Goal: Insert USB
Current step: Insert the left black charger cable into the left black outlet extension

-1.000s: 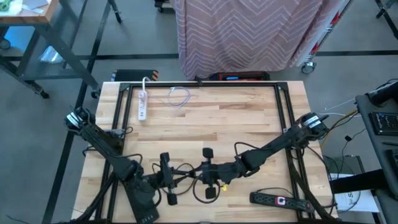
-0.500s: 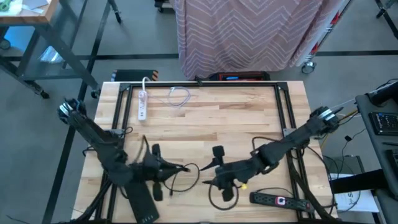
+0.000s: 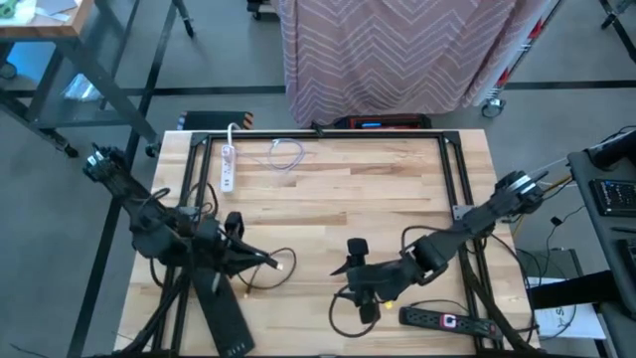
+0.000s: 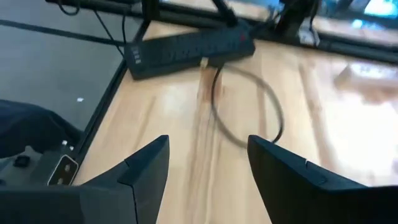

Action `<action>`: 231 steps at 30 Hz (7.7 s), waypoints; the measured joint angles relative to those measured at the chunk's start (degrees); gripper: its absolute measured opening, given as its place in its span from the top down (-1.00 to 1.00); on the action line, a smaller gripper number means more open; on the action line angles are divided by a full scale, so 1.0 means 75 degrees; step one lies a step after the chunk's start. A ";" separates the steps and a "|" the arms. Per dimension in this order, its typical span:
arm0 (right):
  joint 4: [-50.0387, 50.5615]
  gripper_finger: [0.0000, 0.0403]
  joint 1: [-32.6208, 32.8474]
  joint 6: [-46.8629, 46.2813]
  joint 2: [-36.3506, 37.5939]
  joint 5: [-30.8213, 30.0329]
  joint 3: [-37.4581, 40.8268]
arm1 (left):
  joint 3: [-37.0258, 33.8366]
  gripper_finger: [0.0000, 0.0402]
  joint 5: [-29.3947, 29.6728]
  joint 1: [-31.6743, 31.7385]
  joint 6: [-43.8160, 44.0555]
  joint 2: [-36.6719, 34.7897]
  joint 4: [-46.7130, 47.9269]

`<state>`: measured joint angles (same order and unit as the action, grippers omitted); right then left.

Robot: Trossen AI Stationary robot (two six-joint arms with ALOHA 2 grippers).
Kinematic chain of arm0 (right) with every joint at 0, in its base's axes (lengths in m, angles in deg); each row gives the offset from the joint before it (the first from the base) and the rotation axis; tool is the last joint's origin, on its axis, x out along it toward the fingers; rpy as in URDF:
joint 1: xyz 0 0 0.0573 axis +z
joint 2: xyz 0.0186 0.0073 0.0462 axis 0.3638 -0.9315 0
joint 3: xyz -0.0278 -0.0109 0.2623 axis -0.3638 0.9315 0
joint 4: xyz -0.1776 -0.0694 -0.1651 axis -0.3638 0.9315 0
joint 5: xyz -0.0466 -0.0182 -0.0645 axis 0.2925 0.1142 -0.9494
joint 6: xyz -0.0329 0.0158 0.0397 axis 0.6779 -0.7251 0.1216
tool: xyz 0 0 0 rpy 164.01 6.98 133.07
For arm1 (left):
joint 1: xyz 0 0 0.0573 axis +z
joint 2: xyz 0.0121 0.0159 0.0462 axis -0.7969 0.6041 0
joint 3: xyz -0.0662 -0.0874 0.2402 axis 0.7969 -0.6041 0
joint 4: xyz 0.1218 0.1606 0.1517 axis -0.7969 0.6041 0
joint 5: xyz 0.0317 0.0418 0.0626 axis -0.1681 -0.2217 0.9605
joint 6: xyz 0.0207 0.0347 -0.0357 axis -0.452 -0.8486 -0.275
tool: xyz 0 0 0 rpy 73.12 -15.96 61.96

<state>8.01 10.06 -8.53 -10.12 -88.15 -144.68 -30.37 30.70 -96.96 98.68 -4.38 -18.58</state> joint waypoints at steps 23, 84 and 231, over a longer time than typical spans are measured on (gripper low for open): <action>0.0314 0.00 -0.0003 -0.0396 -0.0777 -0.0008 0.0015 | 0.0003 1.00 -0.2691 -0.0014 -0.1979 0.0008 0.0195; -0.4228 0.24 -0.0006 0.1066 -0.0788 0.1618 0.0207 | 0.3318 1.00 -0.1818 -0.0826 0.1040 0.4978 0.5260; -0.1514 0.98 -0.1344 0.1230 -0.0807 0.0586 -0.0658 | 0.0501 0.46 0.2873 0.0304 -0.1593 0.4011 0.1387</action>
<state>-3.34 -0.02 0.69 -16.17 -83.76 -149.61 -26.61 52.25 -94.68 86.73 25.70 -8.18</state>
